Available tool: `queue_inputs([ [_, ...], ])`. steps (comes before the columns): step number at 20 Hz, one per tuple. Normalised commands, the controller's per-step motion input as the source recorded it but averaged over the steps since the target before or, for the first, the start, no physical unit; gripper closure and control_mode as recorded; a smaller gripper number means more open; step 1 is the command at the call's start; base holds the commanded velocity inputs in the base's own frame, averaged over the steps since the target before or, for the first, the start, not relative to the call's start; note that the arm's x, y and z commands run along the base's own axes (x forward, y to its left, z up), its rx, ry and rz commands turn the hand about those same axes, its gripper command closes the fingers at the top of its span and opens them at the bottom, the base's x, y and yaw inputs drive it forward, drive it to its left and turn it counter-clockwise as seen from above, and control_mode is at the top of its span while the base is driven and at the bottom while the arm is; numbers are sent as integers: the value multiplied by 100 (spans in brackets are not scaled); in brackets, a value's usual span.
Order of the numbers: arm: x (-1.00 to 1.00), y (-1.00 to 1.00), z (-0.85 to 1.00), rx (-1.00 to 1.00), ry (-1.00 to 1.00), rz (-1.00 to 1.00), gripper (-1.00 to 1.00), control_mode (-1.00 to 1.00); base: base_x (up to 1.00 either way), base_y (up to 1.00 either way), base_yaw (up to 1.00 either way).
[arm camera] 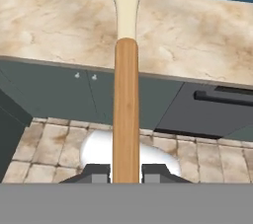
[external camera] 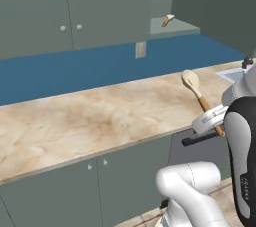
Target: Organize the utensils by type. Pick up the wooden spoons from the counter and place them in the open cabinet. Then pick up the metallic utensils from the counter and place them in the open drawer.
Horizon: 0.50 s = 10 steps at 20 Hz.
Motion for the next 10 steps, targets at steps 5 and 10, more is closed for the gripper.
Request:
queue_inputs([
  [5,0,0,0,0,0,0,100,100,33,-55,22],
  [10,0,0,0,0,0,0,100,100,51,-24,19],
])
